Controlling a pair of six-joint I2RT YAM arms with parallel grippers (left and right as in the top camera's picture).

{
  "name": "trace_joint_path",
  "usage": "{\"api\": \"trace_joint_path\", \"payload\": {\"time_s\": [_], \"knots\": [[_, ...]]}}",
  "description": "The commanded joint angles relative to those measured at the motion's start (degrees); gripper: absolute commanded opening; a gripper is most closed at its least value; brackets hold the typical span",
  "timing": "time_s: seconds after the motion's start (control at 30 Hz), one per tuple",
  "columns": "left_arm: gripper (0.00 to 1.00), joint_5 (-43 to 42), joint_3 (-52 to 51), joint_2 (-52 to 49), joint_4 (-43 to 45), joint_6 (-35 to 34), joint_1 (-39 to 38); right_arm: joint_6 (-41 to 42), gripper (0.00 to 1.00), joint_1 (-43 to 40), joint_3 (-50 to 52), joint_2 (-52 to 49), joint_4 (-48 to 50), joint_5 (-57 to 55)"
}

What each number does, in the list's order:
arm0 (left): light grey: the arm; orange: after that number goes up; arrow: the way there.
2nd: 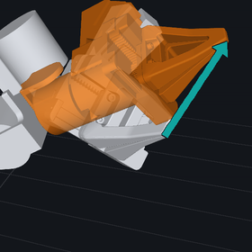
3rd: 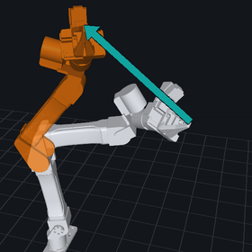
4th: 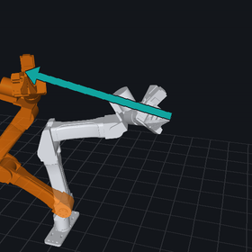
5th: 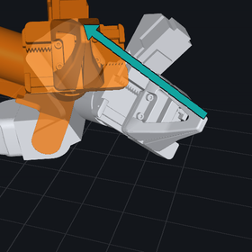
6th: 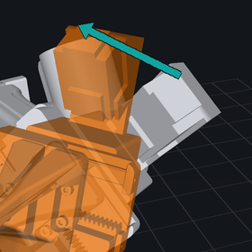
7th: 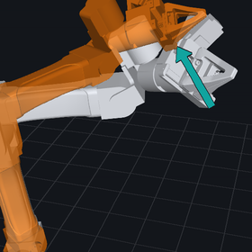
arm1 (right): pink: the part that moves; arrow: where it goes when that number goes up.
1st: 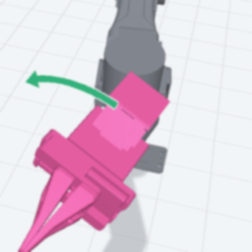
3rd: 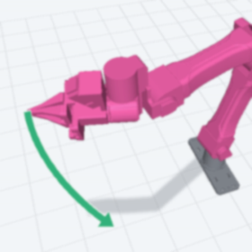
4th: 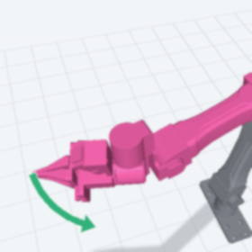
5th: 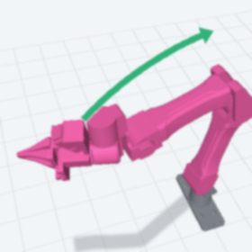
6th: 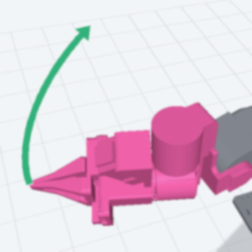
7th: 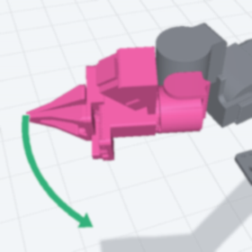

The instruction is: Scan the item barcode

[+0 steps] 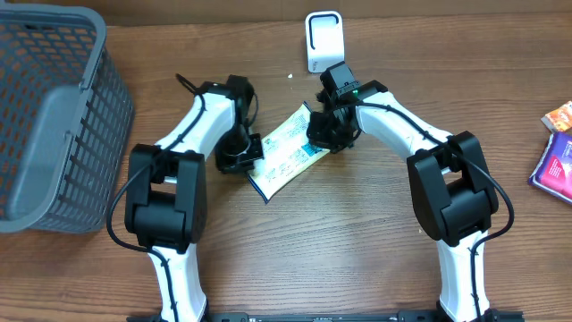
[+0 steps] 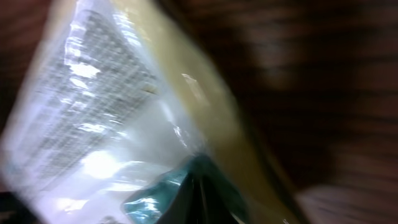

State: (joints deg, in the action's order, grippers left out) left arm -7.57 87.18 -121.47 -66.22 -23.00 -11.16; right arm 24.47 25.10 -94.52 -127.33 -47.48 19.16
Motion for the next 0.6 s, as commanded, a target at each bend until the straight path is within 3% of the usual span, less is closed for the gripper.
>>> {"api": "trace_joint_path", "payload": {"time_s": [0.0, 0.23, 0.47, 0.57], "knots": [[0.04, 9.1, 3.4, -2.5, -3.4, -1.4, 3.7, -0.3, 0.04, -0.5, -2.2, 0.4, -3.7, -10.4], [0.04, 7.8, 14.6, -2.5, -10.3, -1.4, 5.4, -0.5, 0.08, -0.5, -8.7, 3.0, -10.3, -9.7], [0.04, -15.4, 16.9, -2.7, -9.5, 8.1, 2.6, -4.8, 0.09, -0.2, -9.3, 3.0, -6.2, 6.9], [0.04, -17.7, 16.0, -2.8, -8.2, 8.7, -0.2, -4.8, 0.13, 0.1, -8.2, 3.0, -4.5, 6.5]]}}
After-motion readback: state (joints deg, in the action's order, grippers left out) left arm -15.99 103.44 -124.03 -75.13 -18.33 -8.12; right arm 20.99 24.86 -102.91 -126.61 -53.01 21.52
